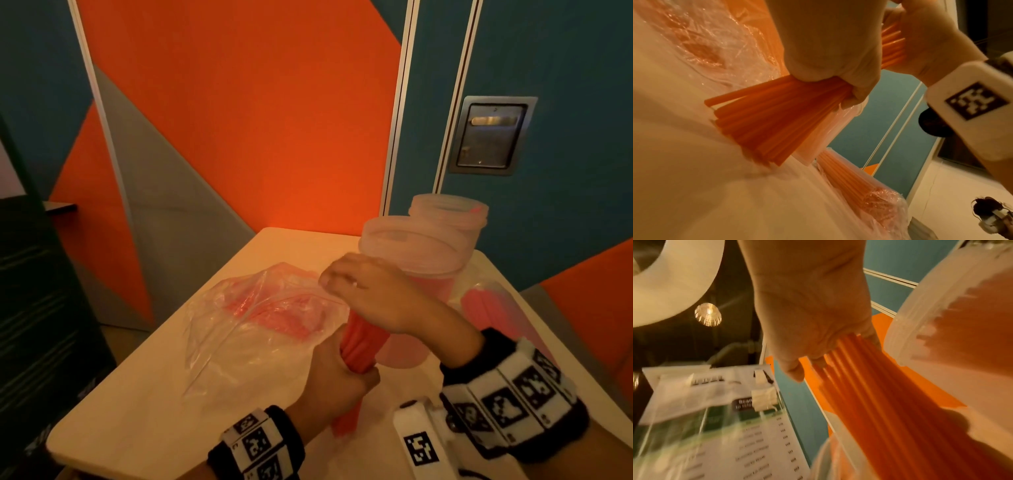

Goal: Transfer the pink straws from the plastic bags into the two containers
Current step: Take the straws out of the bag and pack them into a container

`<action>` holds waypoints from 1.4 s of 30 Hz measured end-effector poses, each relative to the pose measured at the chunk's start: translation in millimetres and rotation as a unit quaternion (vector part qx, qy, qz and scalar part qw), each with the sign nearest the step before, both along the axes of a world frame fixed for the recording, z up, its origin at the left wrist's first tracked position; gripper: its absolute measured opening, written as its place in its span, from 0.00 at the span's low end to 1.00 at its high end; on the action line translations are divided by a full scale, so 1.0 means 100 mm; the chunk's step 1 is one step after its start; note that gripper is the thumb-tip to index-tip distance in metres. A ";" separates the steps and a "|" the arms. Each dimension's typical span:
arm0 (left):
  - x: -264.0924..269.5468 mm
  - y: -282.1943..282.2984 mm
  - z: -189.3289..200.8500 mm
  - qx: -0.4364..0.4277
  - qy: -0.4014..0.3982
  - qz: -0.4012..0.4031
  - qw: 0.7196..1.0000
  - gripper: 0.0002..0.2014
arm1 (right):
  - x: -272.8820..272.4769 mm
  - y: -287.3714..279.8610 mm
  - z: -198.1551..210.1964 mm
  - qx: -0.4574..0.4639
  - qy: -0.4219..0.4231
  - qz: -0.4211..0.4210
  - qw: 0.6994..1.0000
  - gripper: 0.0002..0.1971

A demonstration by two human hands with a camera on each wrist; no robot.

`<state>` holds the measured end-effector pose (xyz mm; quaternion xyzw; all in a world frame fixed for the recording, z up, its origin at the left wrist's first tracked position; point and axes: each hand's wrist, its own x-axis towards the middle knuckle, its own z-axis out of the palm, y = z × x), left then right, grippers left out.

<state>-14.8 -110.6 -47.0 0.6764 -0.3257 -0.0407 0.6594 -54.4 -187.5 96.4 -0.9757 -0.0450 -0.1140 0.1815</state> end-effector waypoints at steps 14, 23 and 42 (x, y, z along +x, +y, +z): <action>0.05 -0.01 0.26 -0.089 0.059 -0.007 0.994 0.13 | -0.09 -0.10 -0.25 0.389 -0.129 0.036 0.912 0.41; -0.06 -0.10 0.04 -0.079 0.019 -0.026 0.996 0.20 | -0.11 0.06 -0.85 0.364 -0.246 -0.016 0.898 0.29; -0.22 -0.15 0.05 0.080 -0.103 0.128 0.983 0.05 | 0.01 0.11 -0.85 0.519 -0.207 -0.119 0.821 0.16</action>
